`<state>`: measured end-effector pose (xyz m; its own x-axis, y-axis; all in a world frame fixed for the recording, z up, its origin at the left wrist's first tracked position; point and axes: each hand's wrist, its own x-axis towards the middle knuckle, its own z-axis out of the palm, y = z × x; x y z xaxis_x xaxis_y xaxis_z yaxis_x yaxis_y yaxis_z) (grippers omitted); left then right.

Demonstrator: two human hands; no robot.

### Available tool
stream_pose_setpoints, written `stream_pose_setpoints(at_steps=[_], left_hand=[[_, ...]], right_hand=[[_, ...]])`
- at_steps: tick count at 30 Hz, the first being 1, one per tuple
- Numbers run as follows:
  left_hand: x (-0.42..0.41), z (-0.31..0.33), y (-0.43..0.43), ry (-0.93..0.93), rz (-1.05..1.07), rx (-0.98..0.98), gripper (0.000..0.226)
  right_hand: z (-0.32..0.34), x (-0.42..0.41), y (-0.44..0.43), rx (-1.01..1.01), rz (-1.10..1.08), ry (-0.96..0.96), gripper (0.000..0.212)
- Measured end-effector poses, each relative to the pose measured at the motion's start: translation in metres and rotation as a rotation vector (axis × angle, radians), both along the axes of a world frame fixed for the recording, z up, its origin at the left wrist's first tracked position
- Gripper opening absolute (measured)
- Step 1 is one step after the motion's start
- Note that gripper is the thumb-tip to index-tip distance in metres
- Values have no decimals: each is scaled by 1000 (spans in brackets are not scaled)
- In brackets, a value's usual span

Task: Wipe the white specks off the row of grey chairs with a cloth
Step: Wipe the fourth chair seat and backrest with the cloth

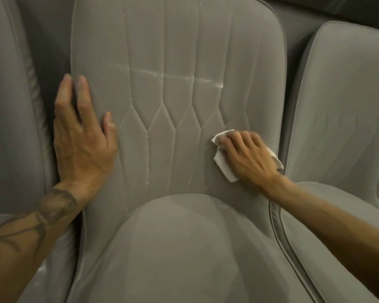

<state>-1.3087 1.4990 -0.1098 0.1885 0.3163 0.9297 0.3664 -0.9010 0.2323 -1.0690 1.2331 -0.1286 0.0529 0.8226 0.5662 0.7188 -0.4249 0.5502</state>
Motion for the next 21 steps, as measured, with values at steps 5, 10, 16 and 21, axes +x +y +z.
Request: stream_pose_setpoints(at_steps=[5, 10, 16, 21], left_hand=[[-1, 0, -1, -1, -5, 1, 58], [-1, 1, -2, 5, -9, -10, 58], [-1, -1, 1, 8, -4, -8, 58], [0, -1, 1, 10, -1, -13, 58]], right_hand=[[-71, -26, -30, -254, 105, -38, 28], [-29, -9, -17, -236, 93, -61, 35], [4, -9, 9, 143, -15, 62, 27], [60, 10, 10, 96, 58, -30, 29]])
